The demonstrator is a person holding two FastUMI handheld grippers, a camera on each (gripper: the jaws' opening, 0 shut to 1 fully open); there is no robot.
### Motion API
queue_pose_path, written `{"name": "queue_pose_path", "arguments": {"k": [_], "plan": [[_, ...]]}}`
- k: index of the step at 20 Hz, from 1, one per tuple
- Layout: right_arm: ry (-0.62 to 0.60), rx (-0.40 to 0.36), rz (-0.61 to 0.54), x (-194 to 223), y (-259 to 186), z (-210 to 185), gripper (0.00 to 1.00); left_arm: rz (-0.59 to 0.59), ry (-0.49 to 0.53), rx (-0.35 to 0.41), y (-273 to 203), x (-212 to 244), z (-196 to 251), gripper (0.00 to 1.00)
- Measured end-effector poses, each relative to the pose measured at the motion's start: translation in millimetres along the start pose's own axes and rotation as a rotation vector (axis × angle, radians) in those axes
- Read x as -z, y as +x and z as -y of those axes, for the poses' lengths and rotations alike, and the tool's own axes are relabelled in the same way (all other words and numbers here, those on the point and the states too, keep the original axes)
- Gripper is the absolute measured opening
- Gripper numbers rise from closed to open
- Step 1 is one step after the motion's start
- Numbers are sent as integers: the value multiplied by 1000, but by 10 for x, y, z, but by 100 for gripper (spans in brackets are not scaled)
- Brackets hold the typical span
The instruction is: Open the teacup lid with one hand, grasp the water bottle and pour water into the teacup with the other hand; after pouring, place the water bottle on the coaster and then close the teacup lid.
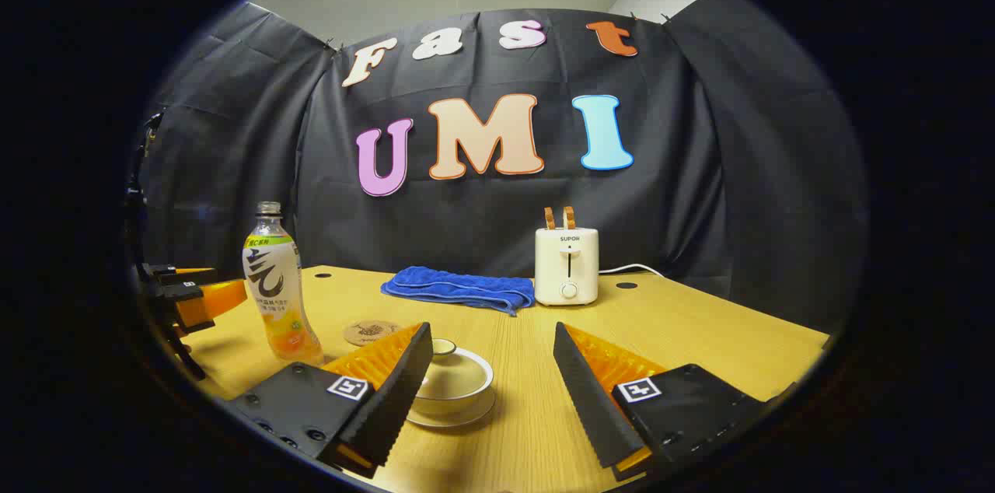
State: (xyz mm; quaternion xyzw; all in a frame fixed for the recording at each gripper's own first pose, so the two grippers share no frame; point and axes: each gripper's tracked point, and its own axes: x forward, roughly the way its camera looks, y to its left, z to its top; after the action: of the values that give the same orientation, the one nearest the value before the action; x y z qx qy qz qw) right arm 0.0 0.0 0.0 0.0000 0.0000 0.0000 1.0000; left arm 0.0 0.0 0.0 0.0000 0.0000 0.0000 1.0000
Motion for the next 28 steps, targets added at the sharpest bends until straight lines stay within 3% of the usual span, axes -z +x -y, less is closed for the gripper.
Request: {"name": "queue_pose_path", "arguments": {"k": [3,4,5,8,20,21,23,28], "plan": [[0,0,0,3,0,-2,96,1,2,-1,-30,-9,-59,95],[1,1,0,-3,-4,0,100,2,1,-8,-14,-21,-41,95],[0,1,1,3,1,-3,96,0,3,-13,-1,-29,-30,95],[1,1,1,4,3,-5,99,-2,2,-26,2,-36,-40,95],[1,3,2,7,2,-10,96,-3,0,-49,35,-42,-44,95],[1,3,2,6,1,-12,100,-3,0,-50,38,-47,-43,95],[1,4,2,7,4,-15,96,-2,0,-50,41,-42,-49,95],[2,-10,1,14,7,-43,97,-2,0,-54,45,-32,-53,95]]}}
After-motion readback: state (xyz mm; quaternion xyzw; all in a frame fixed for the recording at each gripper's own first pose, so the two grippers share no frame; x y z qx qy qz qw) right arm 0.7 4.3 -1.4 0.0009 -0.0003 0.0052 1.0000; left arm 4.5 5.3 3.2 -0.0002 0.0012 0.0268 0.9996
